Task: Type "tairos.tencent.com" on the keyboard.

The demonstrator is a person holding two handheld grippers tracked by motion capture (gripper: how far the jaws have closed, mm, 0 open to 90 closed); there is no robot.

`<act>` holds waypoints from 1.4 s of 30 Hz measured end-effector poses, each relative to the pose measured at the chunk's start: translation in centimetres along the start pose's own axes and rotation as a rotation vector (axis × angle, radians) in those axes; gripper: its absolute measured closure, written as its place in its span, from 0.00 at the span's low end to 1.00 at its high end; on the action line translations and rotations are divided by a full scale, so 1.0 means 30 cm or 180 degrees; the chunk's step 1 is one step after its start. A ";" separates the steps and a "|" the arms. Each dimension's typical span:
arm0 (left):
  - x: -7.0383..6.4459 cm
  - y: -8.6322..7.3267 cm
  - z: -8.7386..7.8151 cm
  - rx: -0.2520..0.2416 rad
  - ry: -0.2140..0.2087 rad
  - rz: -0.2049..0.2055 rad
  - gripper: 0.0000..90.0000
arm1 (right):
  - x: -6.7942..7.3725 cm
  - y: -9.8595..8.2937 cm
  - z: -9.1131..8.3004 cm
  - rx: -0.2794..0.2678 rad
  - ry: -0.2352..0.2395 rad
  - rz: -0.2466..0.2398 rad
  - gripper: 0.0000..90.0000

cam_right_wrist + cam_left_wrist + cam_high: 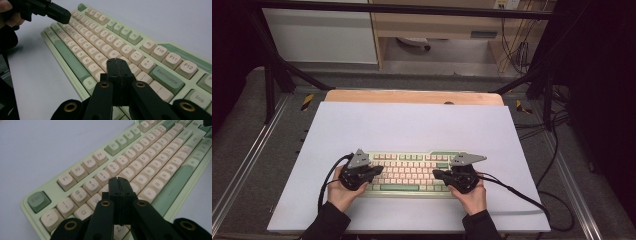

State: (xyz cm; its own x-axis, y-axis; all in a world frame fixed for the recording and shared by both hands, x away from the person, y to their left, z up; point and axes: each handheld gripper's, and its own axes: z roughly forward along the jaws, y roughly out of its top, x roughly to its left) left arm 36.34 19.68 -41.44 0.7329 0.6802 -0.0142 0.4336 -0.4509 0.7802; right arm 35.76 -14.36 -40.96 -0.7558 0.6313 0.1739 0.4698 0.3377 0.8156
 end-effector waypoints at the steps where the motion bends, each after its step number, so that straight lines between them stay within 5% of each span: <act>1: 0.003 -0.005 -0.006 0.0002 0.0009 -0.0003 1.00 | 0.000 0.001 0.002 0.0009 -0.0004 0.0000 1.00; 25: 0.043 -0.070 -0.068 -0.0050 0.0048 -0.0129 1.00 | 0.032 0.052 0.186 0.0155 -0.0142 -0.0077 1.00; 42: 0.045 -0.072 -0.065 -0.0043 0.0044 -0.0128 1.00 | 0.018 0.043 0.218 0.0242 -0.0166 -0.0038 1.00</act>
State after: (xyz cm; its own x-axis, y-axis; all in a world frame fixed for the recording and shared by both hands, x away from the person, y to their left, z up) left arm 35.36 22.70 -41.94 0.7077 0.7056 -0.0370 0.4553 -0.4153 0.7875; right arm 38.95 -9.01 -43.43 -0.7376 0.6619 0.1338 0.4958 0.3962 0.7728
